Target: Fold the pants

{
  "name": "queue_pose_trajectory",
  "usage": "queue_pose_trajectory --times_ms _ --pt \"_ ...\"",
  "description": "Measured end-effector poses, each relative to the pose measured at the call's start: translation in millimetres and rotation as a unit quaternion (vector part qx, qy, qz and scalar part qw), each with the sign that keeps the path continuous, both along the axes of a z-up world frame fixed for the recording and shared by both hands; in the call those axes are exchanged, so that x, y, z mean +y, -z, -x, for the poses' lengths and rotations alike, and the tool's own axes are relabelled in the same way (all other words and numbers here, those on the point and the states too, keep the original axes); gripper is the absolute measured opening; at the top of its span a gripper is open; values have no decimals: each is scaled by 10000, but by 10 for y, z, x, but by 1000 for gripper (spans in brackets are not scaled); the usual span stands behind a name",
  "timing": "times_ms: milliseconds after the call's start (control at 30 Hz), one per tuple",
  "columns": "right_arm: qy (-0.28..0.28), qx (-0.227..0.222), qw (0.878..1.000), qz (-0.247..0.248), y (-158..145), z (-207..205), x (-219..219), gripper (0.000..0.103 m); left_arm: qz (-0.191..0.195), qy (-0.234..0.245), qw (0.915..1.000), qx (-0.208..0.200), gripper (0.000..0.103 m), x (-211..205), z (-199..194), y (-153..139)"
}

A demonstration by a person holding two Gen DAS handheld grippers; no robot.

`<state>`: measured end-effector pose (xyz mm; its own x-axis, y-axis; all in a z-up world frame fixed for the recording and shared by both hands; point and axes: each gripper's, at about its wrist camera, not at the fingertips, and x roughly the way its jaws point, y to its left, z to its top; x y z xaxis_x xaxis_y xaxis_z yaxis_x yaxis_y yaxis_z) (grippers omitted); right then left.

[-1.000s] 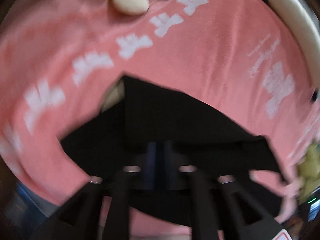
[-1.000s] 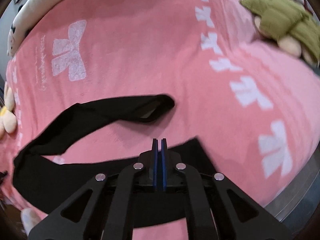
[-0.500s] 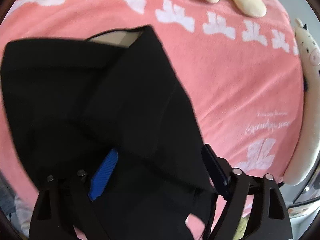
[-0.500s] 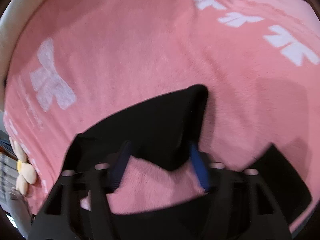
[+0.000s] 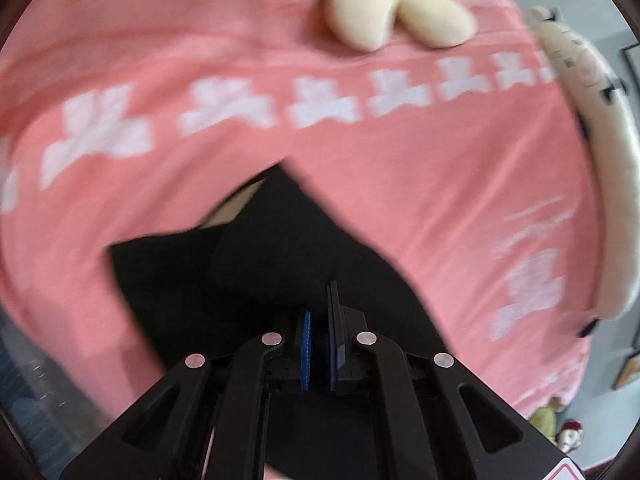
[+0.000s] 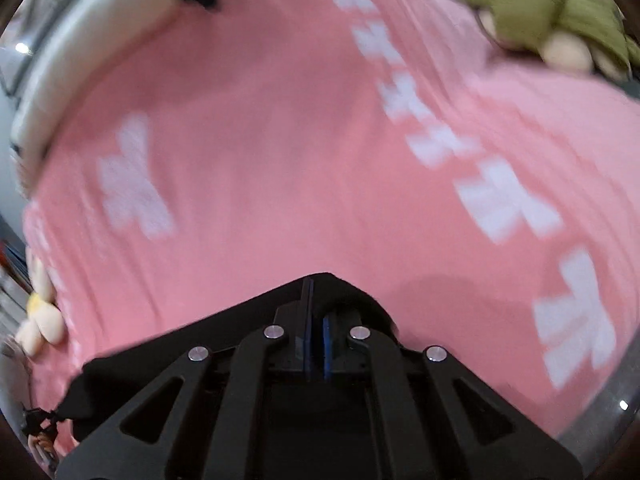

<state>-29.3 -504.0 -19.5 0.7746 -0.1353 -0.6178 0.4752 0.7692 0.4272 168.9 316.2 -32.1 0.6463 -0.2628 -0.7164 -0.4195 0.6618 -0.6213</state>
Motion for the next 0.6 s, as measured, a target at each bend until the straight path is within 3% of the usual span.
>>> queue_pose_trajectory --times_ms 67,133,200,233,267,333,433,600 --pt "32 291 9995 -109 240 50 -48 3 -244 -37 9991 354 4 54 56 202" --pt "32 202 9988 -447 373 164 -72 3 -300 -81 9978 587 5 93 108 330" --pt "-4 35 9976 -692 372 271 -62 6 -251 -23 9976 646 13 127 145 369" --pt "-23 -21 9969 -786 372 314 -52 11 -272 -41 9976 631 23 128 181 346" --pt "-26 -68 9963 -857 360 358 -43 18 -294 -50 9975 643 45 115 189 318" --pt "29 -153 9959 -894 350 453 13 64 -263 -52 9981 564 69 70 212 278" --pt "118 -229 9950 -969 427 525 69 66 -141 68 9989 435 69 -36 192 288" --pt "298 -208 9908 -1307 518 422 144 66 64 44 9979 649 72 -186 100 426"
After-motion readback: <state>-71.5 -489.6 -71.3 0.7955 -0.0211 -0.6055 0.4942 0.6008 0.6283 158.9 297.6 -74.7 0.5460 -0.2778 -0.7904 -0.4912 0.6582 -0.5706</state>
